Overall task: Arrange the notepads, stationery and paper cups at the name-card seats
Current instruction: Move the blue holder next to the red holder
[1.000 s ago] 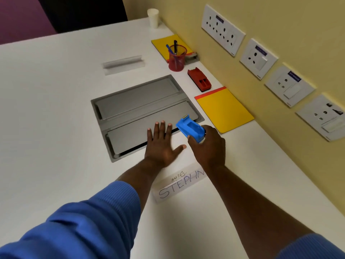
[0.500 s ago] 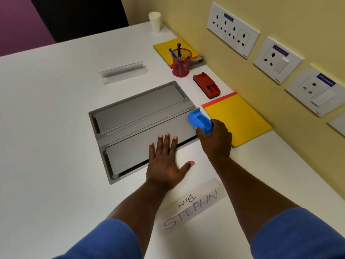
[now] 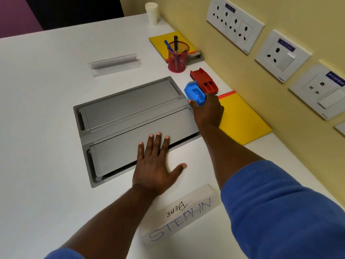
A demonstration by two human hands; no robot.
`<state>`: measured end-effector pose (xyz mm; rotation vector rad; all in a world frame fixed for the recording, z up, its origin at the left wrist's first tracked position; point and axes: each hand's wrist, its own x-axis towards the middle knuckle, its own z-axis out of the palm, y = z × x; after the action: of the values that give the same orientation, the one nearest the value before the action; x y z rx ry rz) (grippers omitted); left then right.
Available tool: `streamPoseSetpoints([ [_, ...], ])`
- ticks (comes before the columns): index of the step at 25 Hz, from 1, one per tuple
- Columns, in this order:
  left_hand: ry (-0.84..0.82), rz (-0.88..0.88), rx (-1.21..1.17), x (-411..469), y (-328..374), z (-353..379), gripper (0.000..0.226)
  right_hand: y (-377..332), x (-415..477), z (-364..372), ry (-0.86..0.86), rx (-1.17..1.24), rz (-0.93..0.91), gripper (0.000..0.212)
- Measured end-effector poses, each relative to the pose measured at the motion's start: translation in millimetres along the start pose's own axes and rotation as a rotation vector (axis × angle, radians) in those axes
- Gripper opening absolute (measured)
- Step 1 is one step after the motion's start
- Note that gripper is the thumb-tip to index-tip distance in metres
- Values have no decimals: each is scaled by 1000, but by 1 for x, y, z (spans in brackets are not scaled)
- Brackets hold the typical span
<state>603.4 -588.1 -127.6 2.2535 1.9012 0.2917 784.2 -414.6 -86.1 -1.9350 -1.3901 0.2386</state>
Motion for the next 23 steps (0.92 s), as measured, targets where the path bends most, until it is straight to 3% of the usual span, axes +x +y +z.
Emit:
streamPoseSetpoints([
  [4, -1, -5, -10, 0, 1, -1, 98, -2, 13, 8, 10, 0, -34, 59],
  [15, -21, -18, -32, 0, 2, -3, 100, -6, 19, 13, -86, -326, -59, 63],
  [23, -13, -22, -27, 0, 2, -4, 99, -1, 17, 7, -31, -310, -34, 59],
])
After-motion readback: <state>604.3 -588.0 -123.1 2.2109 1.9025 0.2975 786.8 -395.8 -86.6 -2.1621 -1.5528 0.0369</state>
